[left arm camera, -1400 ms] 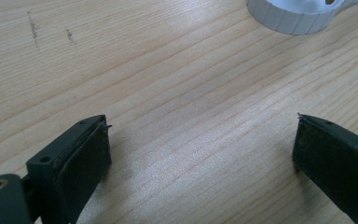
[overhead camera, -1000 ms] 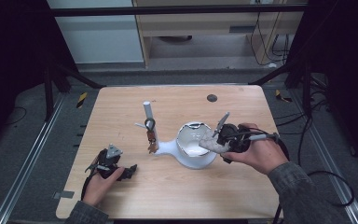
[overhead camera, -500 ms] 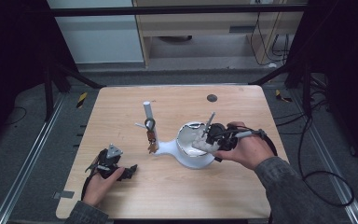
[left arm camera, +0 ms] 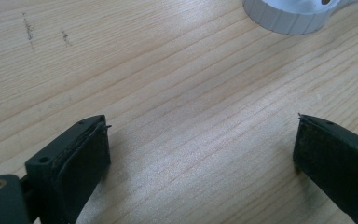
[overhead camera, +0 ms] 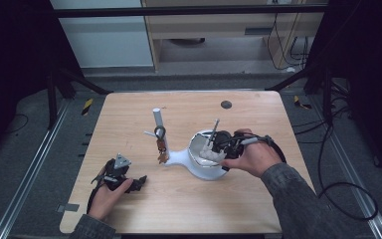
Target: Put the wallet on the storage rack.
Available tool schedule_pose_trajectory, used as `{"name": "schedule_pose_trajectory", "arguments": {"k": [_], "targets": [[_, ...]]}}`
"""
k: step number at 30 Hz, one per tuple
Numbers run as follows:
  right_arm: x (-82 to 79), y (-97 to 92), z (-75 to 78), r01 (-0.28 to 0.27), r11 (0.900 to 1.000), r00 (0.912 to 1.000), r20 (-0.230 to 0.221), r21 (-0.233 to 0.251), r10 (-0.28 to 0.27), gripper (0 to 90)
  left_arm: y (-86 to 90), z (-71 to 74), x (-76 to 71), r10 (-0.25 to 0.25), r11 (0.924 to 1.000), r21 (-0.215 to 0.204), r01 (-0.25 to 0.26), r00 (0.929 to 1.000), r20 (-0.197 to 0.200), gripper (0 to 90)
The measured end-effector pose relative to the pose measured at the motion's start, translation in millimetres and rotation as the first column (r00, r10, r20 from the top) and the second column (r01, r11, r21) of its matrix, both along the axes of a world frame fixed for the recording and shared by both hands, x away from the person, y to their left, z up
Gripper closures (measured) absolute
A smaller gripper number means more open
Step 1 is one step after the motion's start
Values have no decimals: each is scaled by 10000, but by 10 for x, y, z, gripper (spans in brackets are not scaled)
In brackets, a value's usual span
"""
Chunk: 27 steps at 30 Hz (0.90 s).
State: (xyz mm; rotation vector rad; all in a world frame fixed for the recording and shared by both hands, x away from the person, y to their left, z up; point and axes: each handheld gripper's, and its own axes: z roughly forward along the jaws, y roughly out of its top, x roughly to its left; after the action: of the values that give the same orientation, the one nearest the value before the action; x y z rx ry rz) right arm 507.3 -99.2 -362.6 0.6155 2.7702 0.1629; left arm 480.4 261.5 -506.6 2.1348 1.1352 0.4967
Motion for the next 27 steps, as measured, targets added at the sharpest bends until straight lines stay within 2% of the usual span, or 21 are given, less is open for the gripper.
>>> {"name": "schedule_pose_trajectory", "arguments": {"k": [27], "targets": [[106, 132, -109, -9, 9998, 9997, -260, -216, 4, 301, -9, 2, -2, -51, 10000, 10, 51, 10000, -16, 32]]}}
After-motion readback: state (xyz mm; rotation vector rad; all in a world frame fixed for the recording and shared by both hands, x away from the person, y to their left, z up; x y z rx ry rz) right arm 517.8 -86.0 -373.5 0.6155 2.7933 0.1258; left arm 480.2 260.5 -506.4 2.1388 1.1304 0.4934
